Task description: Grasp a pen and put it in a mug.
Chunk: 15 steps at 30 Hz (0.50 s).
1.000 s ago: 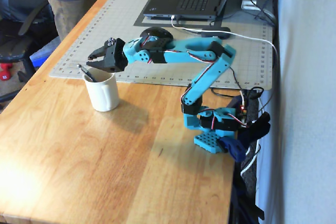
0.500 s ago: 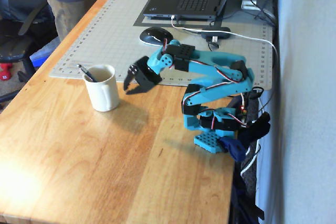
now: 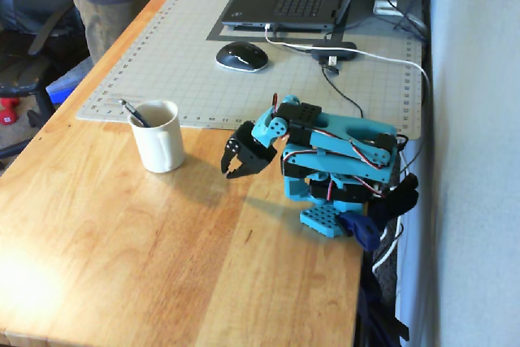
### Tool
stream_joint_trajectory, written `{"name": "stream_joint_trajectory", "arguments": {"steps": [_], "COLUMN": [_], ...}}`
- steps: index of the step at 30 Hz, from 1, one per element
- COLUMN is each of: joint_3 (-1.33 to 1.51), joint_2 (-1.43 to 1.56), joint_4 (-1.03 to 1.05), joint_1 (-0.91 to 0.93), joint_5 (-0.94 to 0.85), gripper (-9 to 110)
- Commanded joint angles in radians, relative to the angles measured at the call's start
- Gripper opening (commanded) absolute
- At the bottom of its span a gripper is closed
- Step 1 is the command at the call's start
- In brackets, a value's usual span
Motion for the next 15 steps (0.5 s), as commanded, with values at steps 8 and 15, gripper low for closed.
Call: {"name": "stream_joint_trajectory", "arguments": {"steps": [8,15], "joint_3": [-0.017,-0.017], "joint_2": [0.072,0.072], "joint_4": [0.227,0.212], "joint_1": [0.003,0.011], "joint_5": [-0.012,-0.011], "gripper": [2,2]}}
